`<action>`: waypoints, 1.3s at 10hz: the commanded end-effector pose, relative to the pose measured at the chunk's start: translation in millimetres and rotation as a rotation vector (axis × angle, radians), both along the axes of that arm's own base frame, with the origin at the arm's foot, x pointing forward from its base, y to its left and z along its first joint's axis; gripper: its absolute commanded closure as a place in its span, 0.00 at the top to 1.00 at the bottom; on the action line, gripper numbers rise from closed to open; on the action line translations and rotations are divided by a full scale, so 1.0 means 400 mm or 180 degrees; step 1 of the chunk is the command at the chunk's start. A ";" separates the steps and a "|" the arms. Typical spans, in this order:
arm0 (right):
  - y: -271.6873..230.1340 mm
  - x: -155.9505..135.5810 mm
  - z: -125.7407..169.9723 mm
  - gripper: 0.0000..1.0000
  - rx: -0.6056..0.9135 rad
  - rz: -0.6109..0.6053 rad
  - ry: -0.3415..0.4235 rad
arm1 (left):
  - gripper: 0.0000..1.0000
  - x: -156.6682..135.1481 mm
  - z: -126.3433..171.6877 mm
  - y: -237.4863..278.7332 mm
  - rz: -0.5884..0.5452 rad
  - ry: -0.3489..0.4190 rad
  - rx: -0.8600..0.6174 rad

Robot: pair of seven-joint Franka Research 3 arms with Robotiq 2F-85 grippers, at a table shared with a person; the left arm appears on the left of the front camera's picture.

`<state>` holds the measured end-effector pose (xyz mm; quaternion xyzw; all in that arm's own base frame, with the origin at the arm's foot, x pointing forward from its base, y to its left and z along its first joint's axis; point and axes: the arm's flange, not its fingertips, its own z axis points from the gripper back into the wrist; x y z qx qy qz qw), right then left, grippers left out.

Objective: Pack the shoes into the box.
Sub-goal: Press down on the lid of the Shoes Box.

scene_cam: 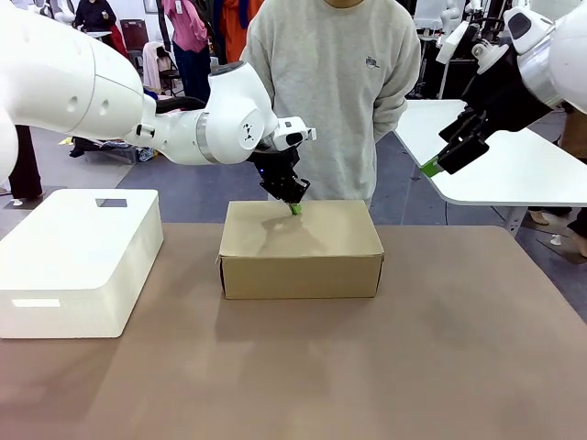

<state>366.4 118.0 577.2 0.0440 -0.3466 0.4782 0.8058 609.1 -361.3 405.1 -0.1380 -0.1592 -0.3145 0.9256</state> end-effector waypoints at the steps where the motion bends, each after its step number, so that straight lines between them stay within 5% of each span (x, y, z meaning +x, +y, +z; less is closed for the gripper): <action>1: 0.007 0.005 0.003 1.00 0.0006 -0.0055 -0.0007 | 0.00 -0.010 0.022 0.007 0.0099 -0.0076 0.0047; 4: 0.007 0.005 0.003 1.00 0.0006 -0.0055 -0.0007 | 0.00 -0.058 0.133 0.054 0.0317 -0.0484 0.0133; 7: 0.007 0.005 0.003 1.00 0.0006 -0.0055 -0.0007 | 0.00 -0.136 0.185 0.098 0.0122 -0.0491 0.0046; 8: 0.007 0.005 0.003 1.00 0.0006 -0.0055 -0.0007 | 0.00 -0.052 0.186 0.054 0.0208 -0.0481 0.0055; 13: 0.007 0.005 0.003 1.00 0.0006 -0.0055 -0.0007 | 0.00 -0.052 0.186 0.054 0.0208 -0.0481 0.0055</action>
